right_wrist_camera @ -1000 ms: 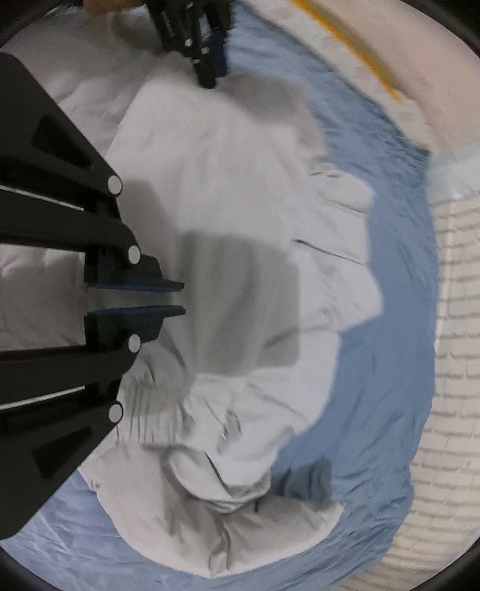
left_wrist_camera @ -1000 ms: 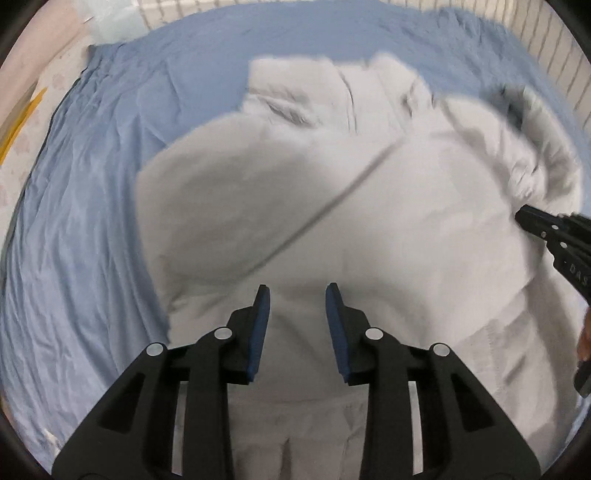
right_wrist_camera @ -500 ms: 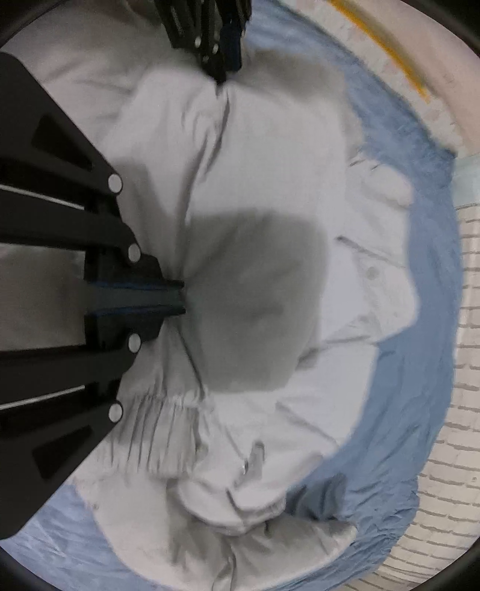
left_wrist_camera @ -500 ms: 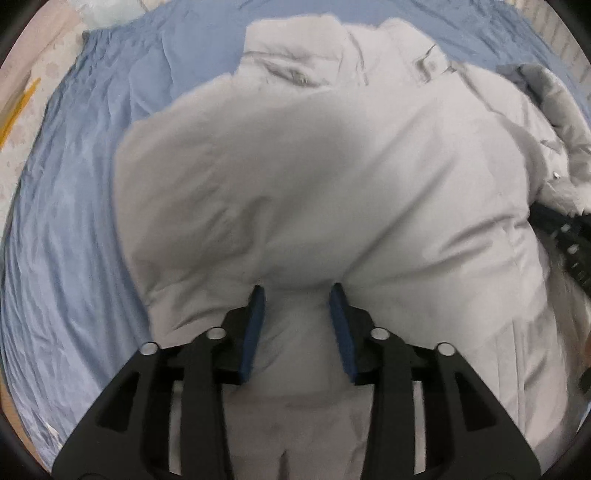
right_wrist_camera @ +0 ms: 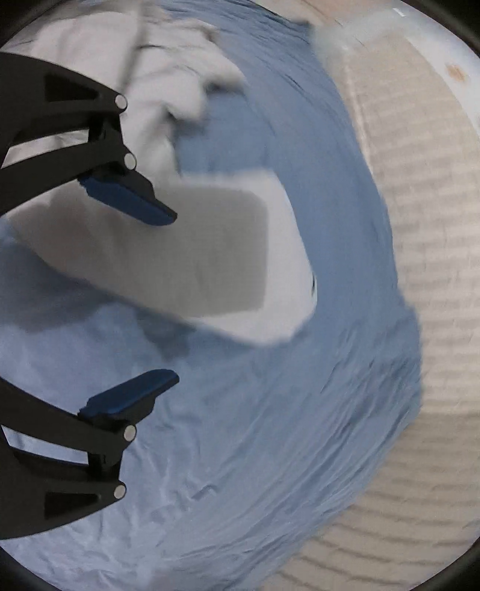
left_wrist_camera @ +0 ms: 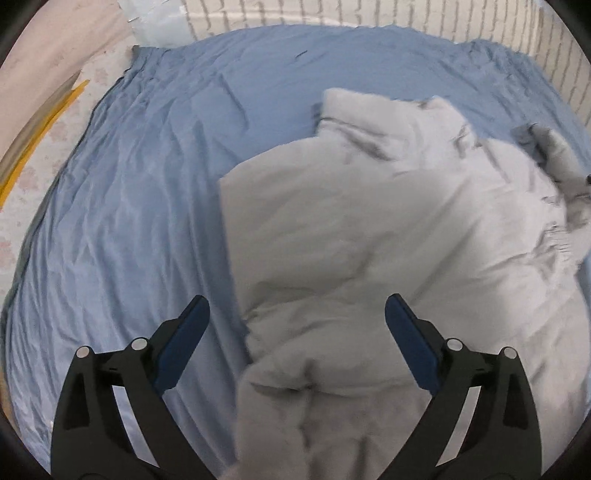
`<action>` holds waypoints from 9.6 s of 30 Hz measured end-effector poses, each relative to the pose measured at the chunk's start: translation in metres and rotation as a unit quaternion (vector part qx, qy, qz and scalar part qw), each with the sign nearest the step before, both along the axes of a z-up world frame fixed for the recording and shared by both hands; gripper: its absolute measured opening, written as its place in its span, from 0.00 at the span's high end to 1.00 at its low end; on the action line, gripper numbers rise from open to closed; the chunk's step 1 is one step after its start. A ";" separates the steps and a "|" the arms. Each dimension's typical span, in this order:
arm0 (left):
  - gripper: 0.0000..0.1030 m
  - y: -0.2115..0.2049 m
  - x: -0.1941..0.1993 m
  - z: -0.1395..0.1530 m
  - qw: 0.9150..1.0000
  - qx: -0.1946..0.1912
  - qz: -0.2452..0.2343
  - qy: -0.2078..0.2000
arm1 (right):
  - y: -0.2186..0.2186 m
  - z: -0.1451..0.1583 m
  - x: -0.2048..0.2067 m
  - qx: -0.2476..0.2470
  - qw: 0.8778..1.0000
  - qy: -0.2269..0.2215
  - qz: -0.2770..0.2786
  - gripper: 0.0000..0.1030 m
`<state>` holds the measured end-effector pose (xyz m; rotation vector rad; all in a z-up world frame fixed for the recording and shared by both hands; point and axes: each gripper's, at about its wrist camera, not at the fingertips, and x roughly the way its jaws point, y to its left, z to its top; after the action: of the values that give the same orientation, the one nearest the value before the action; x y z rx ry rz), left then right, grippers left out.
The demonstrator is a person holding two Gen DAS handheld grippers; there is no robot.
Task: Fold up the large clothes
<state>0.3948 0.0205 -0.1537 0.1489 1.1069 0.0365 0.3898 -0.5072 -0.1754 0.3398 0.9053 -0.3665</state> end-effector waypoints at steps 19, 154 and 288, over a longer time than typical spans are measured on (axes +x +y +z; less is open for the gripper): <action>0.07 0.015 -0.016 0.004 1.000 0.026 0.006 -0.005 | -0.022 -0.001 -0.013 0.038 0.995 -0.063 -0.065 0.96; 0.92 -0.049 0.027 0.025 0.996 -0.076 -0.021 0.050 | 0.233 -0.002 -0.054 -0.001 0.976 -0.004 0.216 0.47; 0.14 -0.070 -0.184 0.089 0.998 0.010 -0.035 -0.042 | 0.290 -0.010 -0.185 0.054 0.989 0.012 0.135 0.37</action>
<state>0.2104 -0.0492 -0.0647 0.2012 1.0164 -0.0089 0.2046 -0.2175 -0.1856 0.3082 0.9830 -0.0729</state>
